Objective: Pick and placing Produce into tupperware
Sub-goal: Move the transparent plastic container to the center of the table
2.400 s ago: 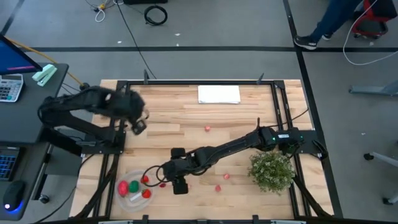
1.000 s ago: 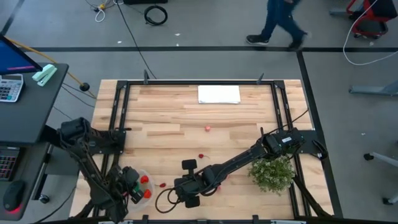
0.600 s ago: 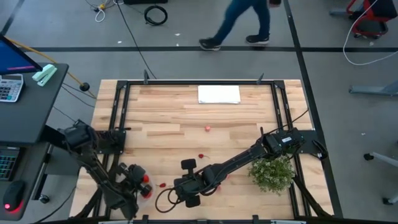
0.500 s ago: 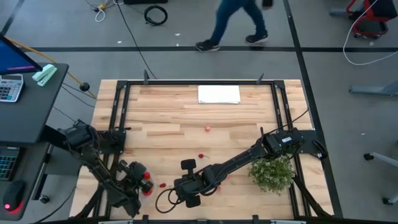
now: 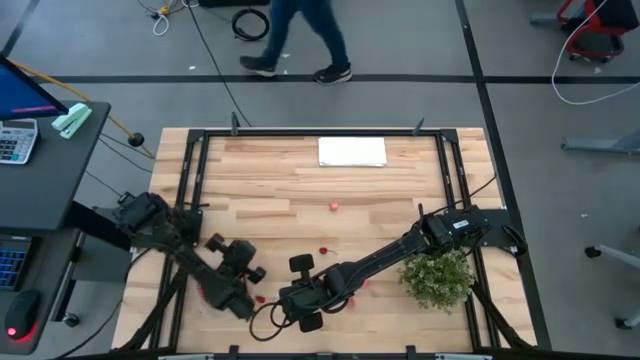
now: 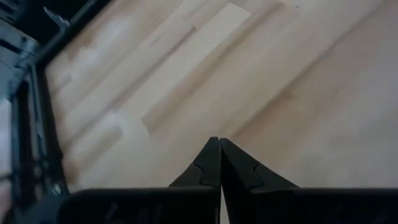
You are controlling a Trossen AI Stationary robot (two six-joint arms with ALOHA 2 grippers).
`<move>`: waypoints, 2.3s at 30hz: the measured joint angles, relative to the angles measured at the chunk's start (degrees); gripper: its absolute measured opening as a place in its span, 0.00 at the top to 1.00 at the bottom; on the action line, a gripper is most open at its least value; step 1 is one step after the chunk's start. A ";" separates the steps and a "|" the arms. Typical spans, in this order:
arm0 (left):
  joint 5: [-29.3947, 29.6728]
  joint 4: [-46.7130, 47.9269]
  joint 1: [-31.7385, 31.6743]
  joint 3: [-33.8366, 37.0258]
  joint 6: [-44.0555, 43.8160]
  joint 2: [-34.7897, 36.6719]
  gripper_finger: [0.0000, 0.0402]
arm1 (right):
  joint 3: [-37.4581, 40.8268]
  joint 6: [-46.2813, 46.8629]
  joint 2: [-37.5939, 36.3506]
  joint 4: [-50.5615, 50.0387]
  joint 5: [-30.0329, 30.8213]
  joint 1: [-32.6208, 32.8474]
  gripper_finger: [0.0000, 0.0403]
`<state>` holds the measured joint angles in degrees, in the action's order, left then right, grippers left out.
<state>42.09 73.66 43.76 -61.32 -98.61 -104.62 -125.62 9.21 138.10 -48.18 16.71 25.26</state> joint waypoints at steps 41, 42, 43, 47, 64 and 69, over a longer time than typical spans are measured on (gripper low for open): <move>-14.15 -6.30 14.59 -2.84 -16.04 0.98 1.00 | -0.07 -1.33 0.04 0.71 1.22 2.29 0.99; -13.98 -6.57 13.92 -2.84 -14.75 0.99 1.00 | -0.05 -1.33 0.04 0.78 1.22 2.26 0.98; -13.90 -6.83 13.19 -2.84 -13.64 1.01 1.00 | -0.04 -1.36 0.04 0.87 1.25 2.22 0.98; -11.53 -8.76 9.82 -2.82 -8.32 1.01 1.00 | -0.04 -1.40 0.04 1.25 1.25 2.12 0.98; -9.85 -19.72 -1.91 -2.75 14.37 1.11 1.00 | -0.04 -1.46 0.07 1.31 1.25 2.14 0.98; -9.94 -20.21 -7.54 -2.75 23.94 1.11 1.00 | -0.02 -1.46 0.07 1.31 1.24 2.16 0.98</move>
<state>32.15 53.45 36.22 -64.07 -74.67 -103.50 -125.64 7.75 138.17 -46.87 17.95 27.41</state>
